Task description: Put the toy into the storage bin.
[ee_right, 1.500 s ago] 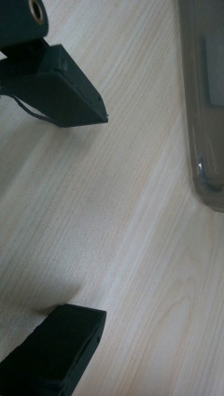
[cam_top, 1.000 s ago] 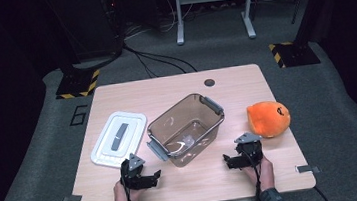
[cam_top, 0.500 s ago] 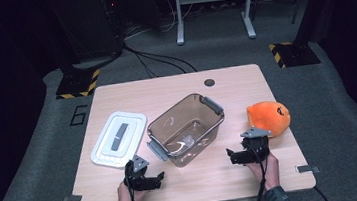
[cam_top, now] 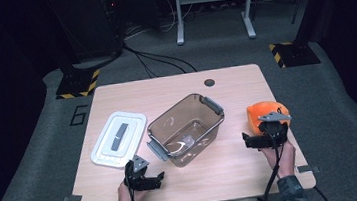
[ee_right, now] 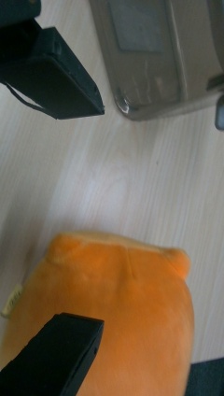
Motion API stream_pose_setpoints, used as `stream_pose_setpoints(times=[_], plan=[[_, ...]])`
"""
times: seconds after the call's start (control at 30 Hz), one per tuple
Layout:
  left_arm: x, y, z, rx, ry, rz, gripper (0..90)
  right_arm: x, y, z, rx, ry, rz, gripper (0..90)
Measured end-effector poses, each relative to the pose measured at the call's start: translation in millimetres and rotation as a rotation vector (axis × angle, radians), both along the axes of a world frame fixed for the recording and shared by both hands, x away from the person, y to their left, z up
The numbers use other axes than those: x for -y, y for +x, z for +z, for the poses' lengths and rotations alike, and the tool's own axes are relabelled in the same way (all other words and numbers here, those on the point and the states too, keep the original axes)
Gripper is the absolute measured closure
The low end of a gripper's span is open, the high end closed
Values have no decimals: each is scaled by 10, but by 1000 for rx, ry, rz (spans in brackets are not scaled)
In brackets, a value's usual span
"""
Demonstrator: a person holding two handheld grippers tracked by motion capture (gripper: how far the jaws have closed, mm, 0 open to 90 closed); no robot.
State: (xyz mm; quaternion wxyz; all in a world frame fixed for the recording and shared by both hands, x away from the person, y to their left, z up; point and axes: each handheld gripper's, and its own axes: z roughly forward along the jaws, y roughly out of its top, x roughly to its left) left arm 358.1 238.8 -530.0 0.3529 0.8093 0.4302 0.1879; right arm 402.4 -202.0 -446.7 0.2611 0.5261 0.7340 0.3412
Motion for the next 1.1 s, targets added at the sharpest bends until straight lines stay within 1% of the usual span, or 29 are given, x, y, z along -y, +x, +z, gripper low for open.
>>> stream_pose_setpoints(times=[0.07,0.17,0.2,0.27,0.3,0.33,0.57,0.67,0.73,0.8,0.9,0.97,1.1], plan=[[0,0,0,0,0,0,104,53,41,44,0,-10,-21,0],[0,0,0,0,0,0,104,112,86,84,-6,-9,-36,0],[0,0,0,0,0,0,104,153,116,108,-5,-19,-60,0],[0,0,0,0,0,0,104,176,138,115,-5,-12,-71,0],[0,0,0,0,0,0,104,211,165,123,-9,-16,-86,0],[0,0,0,0,0,0,104,264,214,129,-13,-19,-115,0],[0,0,0,0,0,0,104,430,392,105,-48,-12,-176,0],[0,0,0,0,0,0,104,476,459,78,-62,-16,-188,0],[0,0,0,0,0,0,104,481,500,52,-80,-16,-198,5],[0,0,0,0,0,0,104,478,532,15,-91,-21,-209,61],[0,0,0,0,0,0,104,482,546,-46,-86,-27,-230,195],[0,0,0,0,0,0,104,483,562,-93,-102,-23,-235,280],[0,0,0,0,0,0,104,468,559,-147,-97,-21,-231,460]])
